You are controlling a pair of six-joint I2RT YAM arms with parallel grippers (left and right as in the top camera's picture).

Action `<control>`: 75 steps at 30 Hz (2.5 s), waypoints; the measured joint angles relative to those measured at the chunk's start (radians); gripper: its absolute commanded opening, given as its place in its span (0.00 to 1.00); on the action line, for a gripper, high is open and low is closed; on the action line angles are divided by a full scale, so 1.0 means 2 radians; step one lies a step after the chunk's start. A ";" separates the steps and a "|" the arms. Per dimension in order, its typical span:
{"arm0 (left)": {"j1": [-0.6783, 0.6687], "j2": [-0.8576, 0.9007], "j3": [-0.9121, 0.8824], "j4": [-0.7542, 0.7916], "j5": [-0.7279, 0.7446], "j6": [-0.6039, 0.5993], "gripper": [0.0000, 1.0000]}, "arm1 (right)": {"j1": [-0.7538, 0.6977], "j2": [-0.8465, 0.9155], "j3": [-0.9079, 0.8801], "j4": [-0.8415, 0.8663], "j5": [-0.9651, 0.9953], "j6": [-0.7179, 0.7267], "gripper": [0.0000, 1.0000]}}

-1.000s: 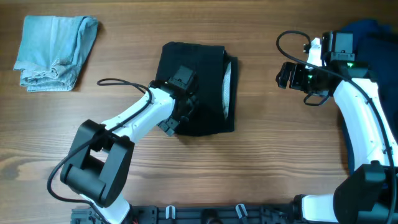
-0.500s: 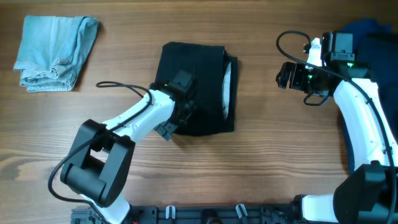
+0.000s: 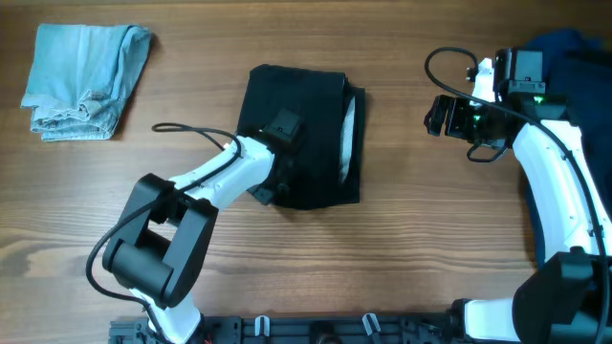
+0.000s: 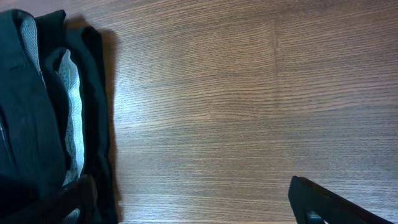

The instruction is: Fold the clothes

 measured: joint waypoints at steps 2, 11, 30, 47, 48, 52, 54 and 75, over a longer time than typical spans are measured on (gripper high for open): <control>0.001 0.000 0.000 0.000 -0.002 0.007 0.24 | 0.000 0.000 0.000 0.000 0.000 0.000 1.00; 0.068 0.000 0.005 -0.006 -0.017 0.164 0.04 | 0.000 0.000 0.000 0.000 0.000 0.000 1.00; 0.168 0.008 0.196 0.162 -0.193 0.567 0.19 | 0.000 0.000 0.000 0.000 0.000 0.000 1.00; 0.268 0.008 0.199 -0.017 0.047 0.405 1.00 | 0.000 0.000 0.000 0.000 0.000 0.000 1.00; 0.262 0.008 0.199 -0.033 0.054 0.384 1.00 | 0.000 0.000 0.000 0.000 0.000 0.000 1.00; 0.240 0.008 0.178 -0.034 0.070 0.314 1.00 | 0.000 0.000 0.000 0.000 0.000 0.000 1.00; 0.230 0.008 0.152 -0.027 0.074 0.281 1.00 | 0.000 0.000 0.000 0.000 0.000 0.000 1.00; 0.217 0.008 0.013 0.071 0.075 0.094 0.41 | 0.000 0.000 0.000 0.000 0.000 0.000 1.00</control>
